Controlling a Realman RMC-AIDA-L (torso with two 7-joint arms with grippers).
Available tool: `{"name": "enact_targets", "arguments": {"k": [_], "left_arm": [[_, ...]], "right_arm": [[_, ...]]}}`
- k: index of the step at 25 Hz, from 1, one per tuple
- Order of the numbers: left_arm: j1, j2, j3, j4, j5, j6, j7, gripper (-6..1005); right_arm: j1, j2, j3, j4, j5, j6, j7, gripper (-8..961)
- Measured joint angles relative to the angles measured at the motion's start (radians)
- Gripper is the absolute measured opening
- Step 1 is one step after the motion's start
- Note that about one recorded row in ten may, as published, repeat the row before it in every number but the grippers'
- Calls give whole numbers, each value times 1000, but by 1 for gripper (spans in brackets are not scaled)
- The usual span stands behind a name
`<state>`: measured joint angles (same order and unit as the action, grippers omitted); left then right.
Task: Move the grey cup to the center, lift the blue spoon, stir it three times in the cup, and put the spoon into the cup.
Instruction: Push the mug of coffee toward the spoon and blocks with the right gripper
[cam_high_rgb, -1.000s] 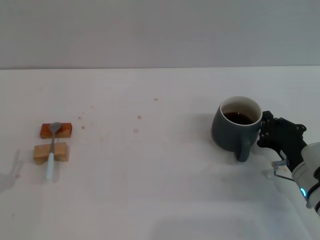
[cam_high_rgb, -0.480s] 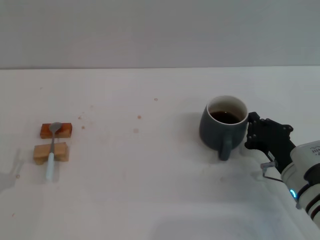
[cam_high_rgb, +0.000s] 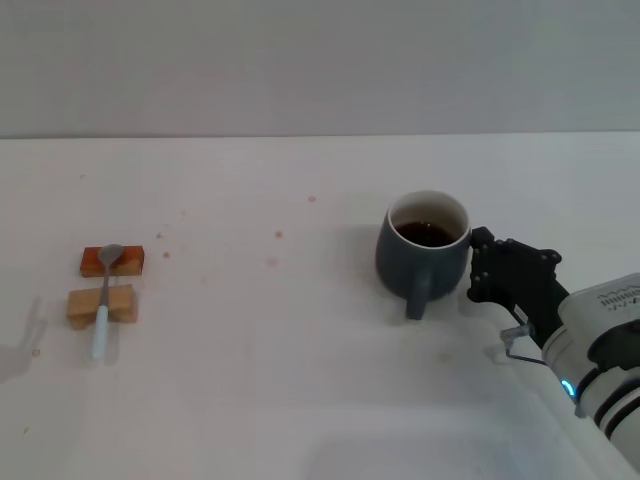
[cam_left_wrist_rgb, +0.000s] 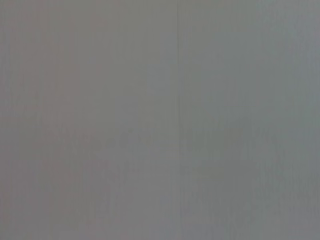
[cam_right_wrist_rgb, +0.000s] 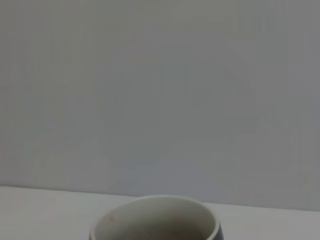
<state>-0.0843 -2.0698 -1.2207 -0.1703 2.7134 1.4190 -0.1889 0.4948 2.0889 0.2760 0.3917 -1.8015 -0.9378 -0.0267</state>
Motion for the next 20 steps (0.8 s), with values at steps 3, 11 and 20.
{"name": "enact_targets", "arguments": {"k": [3,11,20], "left_arm": [[0,1,0,0,-1,0,1,777],[0,0,0,0,-1,0,3,774],[0,0,0,0,-1,0,3,770]], "right_arm": [[4,0,0,10,-2,6,0,-1],[11,0,0,28,-28,14,-2,-1],[3,-1,12,15,-28,13,-2,-1]]}}
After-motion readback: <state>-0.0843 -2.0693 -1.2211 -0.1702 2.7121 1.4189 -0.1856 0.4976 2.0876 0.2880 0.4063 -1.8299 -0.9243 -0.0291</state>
